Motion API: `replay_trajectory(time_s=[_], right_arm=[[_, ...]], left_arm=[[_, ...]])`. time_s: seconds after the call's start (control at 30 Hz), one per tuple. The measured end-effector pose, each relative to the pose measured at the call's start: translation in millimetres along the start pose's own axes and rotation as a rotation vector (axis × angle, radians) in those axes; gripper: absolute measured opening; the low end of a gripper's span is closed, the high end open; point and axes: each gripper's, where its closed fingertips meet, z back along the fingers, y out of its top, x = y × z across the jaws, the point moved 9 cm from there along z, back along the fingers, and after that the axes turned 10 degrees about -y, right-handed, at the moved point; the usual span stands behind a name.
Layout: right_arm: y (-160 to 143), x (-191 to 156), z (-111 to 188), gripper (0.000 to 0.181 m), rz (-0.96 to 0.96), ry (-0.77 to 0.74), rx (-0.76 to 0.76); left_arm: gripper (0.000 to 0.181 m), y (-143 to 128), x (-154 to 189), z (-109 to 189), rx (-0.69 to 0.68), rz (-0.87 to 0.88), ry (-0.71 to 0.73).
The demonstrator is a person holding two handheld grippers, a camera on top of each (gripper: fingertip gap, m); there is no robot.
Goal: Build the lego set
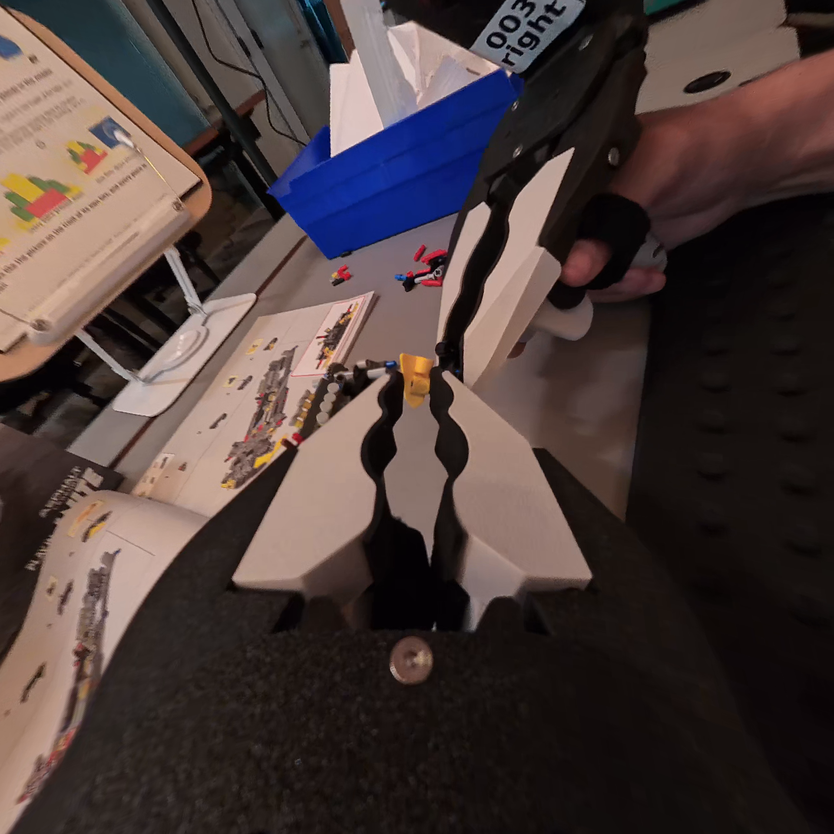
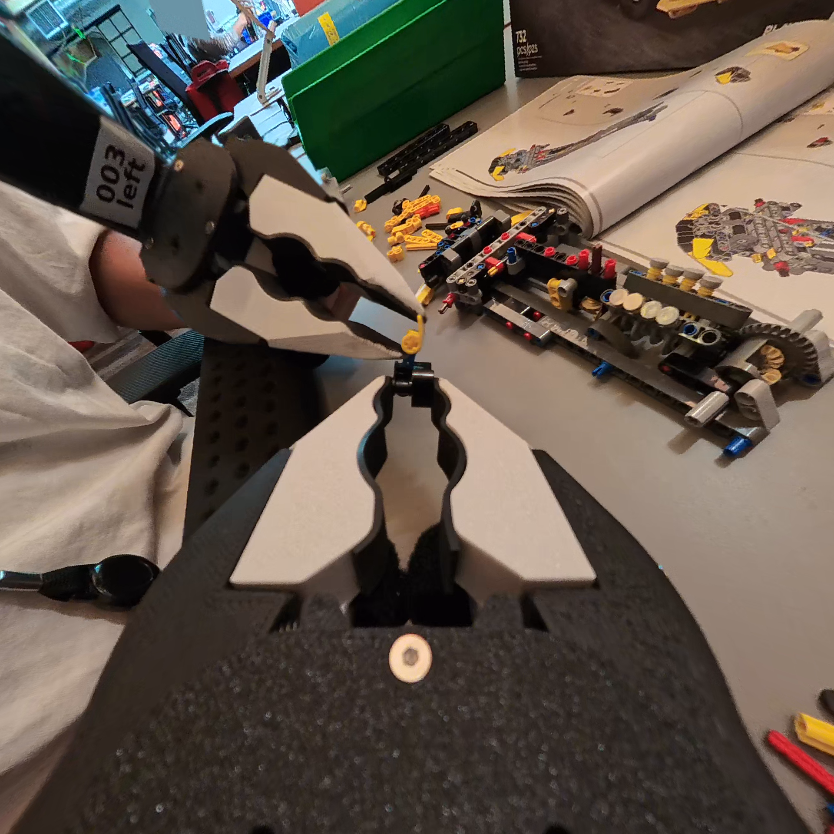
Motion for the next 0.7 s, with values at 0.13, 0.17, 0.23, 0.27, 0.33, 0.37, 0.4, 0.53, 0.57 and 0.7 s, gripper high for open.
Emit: replay_trajectory(time_s=[0.13,0.17,0.23,0.27,0.33,0.37,0.4,0.53,0.57,0.7], right_arm=[[0.1,0.6,0.5,0.015,-0.002,-0.007,0.004],[0.1,0.6,0.4,0.015,-0.001,-0.009,0.002],[0.0,0.4,0.6,0.015,0.002,-0.009,0.003],[-0.1,0.4,0.5,0.015,0.002,-0.009,0.001],[-0.2,0.5,0.2,0.015,0.004,-0.013,-0.001],[-0.2,0.8,0.4,0.015,0.002,-0.014,-0.002],[-0.3,1.0,0.3,0.015,0.0,-0.015,-0.002],[-0.2,2.6,0.4,0.015,-0.015,-0.018,0.0],[-0.1,2.3,0.7,0.015,-0.013,-0.015,-0.001],[-0.3,1.2,-0.2,0.015,0.013,-0.039,-0.006]], left_arm=[[0.01,2.0,3.4,-1.2,-0.007,-0.055,0.028],[0.01,2.0,4.1,-1.7,-0.01,-0.063,0.029],[0.01,2.1,5.3,-2.0,-0.014,-0.079,0.032],[0.01,1.9,5.9,-2.2,-0.019,-0.087,0.036],[0.01,1.4,7.5,-2.4,-0.033,-0.117,0.056],[0.01,1.2,8.9,-2.7,-0.042,-0.143,0.069],[0.01,1.0,10.8,-3.2,-0.053,-0.175,0.085],[0.005,1.3,16.7,-5.1,-0.101,-0.277,0.157],[0.005,1.5,17.7,-5.2,-0.104,-0.285,0.162],[0.005,0.0,14.4,-5.6,-0.102,-0.211,0.123]])
